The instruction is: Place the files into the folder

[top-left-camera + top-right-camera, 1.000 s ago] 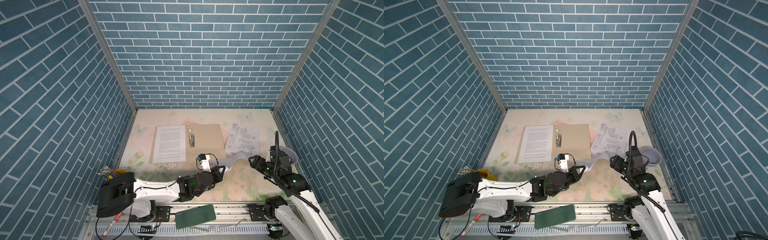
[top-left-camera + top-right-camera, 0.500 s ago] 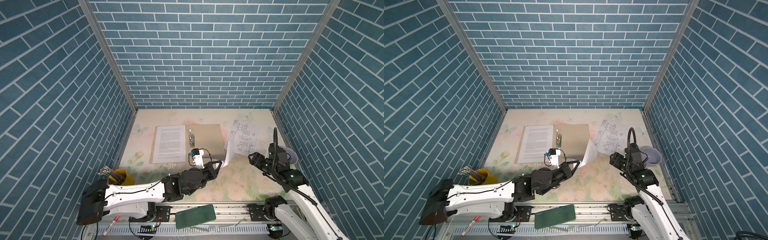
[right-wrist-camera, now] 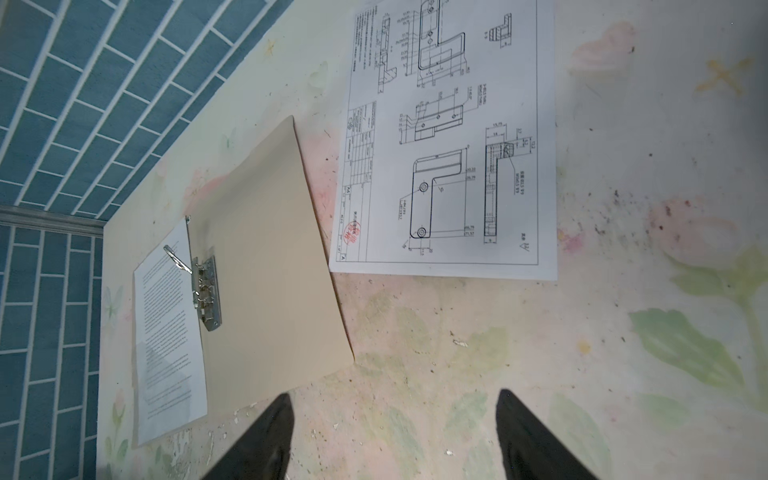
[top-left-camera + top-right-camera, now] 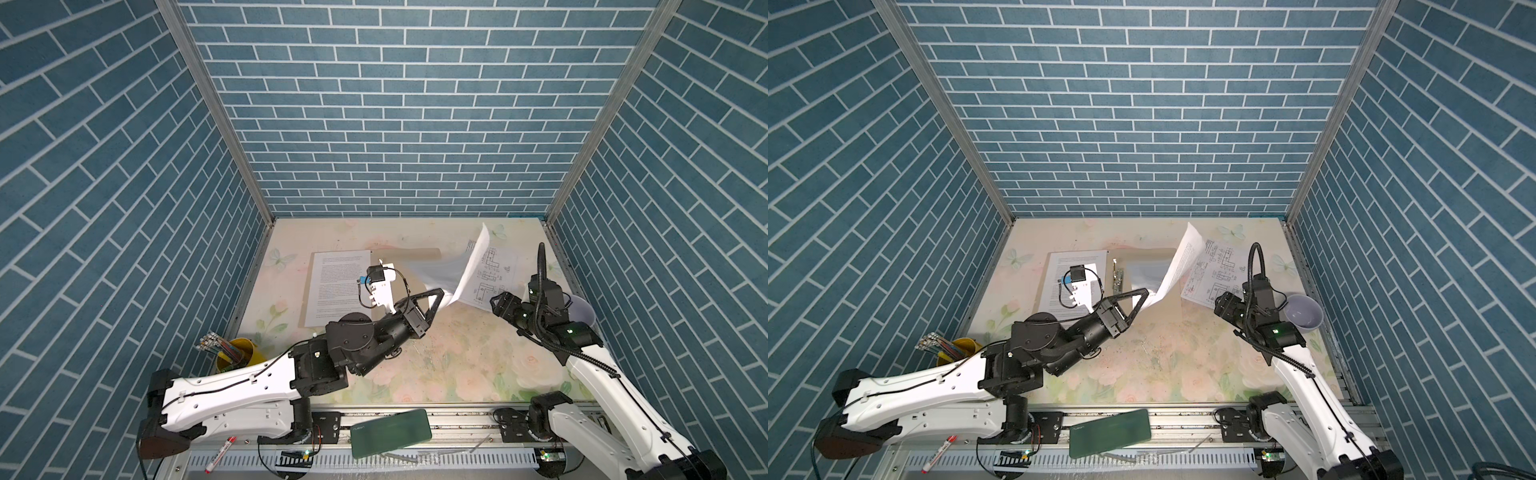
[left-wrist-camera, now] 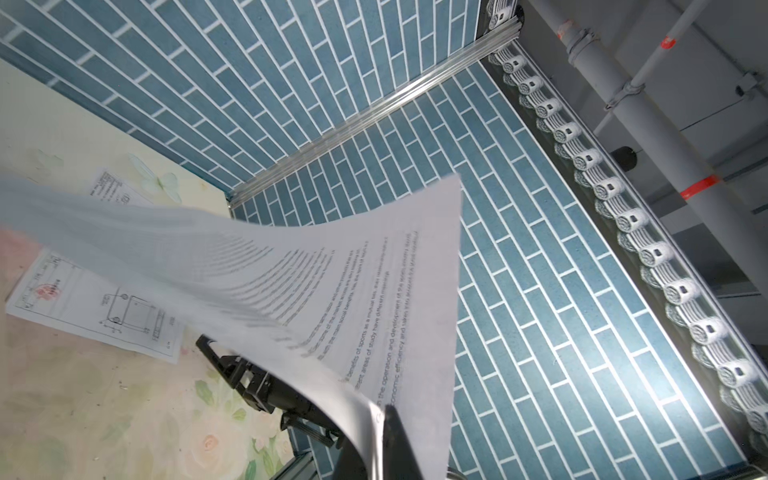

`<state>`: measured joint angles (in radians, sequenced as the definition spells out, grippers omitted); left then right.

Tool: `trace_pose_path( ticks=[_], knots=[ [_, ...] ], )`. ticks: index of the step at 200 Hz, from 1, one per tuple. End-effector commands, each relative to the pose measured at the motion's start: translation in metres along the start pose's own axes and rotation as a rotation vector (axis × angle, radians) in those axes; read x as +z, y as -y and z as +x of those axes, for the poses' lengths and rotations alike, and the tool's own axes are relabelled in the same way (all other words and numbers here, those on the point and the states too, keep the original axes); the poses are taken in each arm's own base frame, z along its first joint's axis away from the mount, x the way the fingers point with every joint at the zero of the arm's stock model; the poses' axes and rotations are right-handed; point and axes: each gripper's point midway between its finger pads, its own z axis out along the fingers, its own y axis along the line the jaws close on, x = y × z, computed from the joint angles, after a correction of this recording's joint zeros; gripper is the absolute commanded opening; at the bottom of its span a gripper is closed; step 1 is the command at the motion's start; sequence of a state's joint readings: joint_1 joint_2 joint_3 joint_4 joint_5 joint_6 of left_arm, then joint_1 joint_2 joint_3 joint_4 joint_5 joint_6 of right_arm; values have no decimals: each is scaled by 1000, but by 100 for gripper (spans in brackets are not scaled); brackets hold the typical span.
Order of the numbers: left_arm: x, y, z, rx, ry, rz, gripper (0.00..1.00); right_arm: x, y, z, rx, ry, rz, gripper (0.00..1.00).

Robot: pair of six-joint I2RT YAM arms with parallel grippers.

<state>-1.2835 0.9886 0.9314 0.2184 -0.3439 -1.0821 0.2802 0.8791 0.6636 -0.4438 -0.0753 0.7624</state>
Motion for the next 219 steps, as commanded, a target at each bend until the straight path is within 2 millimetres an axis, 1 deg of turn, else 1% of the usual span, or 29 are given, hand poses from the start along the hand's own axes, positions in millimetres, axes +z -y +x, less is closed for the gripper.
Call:
trace_pose_path(
  ticks=[1,24,30,53,59,64,66,77,91,107,132,148,164,180,198,212,217,219],
  knots=[
    [9,-34,2,61,-30,-76,12,-1,-11,-14,1,34,-27,76],
    [22,-72,6,32,-68,-121,11,8,-5,-11,6,25,-6,76],
    [24,-87,6,34,-78,-149,11,11,-3,-10,8,22,2,77],
    [31,-138,12,-41,-117,-221,11,21,8,-7,28,5,23,77],
    [31,-150,15,-56,-126,-233,11,25,13,-6,40,3,31,77],
    [34,-154,14,-63,-128,-230,11,27,13,-4,48,-10,20,77],
    [32,-165,17,-66,-137,-252,11,28,14,-4,52,-14,16,78],
    [32,-190,25,-82,-164,-296,11,34,20,-3,73,-24,16,78],
    [34,-216,32,-107,-188,-325,11,39,28,-2,96,-34,22,78],
    [35,-247,42,-147,-226,-361,11,42,33,-2,116,-37,11,78],
    [38,-286,57,-230,-268,-386,9,49,40,0,132,-57,11,78],
    [44,-300,69,-256,-300,-376,9,56,45,5,154,-79,2,78],
    [54,-309,79,-266,-344,-366,9,64,44,10,176,-105,-29,78],
    [61,-316,86,-258,-388,-383,11,71,45,13,181,-133,-24,78],
    [67,-315,87,-218,-415,-401,15,77,44,13,177,-144,-34,77],
    [68,-309,82,-162,-434,-418,22,80,44,12,178,-147,-31,78],
    [64,-311,83,-139,-446,-439,25,82,44,12,183,-147,-32,77],
    [68,-305,79,-126,-444,-434,27,82,44,12,185,-147,-33,77]
  ],
)
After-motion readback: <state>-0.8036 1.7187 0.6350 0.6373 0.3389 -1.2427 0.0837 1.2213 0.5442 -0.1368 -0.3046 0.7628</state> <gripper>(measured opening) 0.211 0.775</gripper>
